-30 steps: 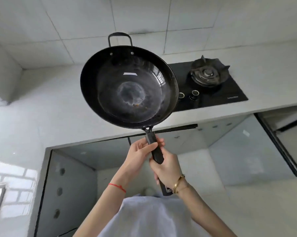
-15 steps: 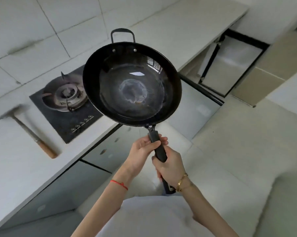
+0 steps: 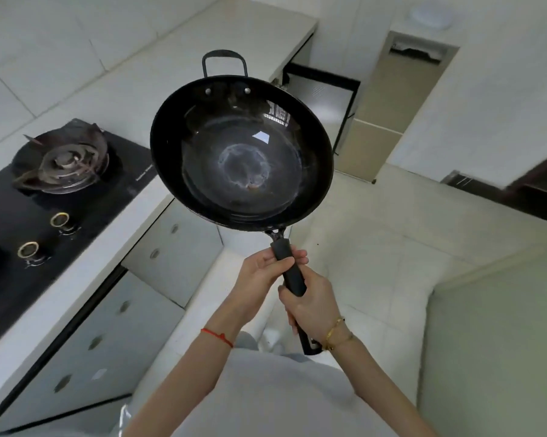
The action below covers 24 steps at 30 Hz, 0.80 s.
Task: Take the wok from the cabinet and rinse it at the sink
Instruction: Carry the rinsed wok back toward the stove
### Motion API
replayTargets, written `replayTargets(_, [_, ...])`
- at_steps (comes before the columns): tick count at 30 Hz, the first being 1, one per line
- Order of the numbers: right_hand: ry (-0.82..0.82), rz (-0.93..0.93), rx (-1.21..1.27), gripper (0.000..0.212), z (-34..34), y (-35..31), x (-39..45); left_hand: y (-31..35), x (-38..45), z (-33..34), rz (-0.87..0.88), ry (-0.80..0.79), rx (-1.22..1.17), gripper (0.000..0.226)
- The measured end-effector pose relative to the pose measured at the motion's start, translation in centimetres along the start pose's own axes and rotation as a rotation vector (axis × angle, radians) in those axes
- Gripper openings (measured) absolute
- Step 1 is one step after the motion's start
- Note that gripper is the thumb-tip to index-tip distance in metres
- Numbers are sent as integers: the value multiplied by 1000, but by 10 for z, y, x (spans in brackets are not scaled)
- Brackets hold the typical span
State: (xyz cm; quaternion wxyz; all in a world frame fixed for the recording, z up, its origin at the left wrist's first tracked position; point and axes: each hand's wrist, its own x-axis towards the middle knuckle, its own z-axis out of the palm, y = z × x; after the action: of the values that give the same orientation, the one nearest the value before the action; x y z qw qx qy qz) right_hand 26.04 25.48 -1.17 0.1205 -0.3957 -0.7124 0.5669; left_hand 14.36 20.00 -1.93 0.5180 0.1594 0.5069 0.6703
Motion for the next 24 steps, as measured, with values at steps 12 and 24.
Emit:
replayTargets(12, [176,-2,-23,15,-118,26,136,-1,179,86,-81,-109,16,28])
replayTargets(24, [109,-43,-60,22,-247,10,329,38,389,158,-74,-79,-55,30])
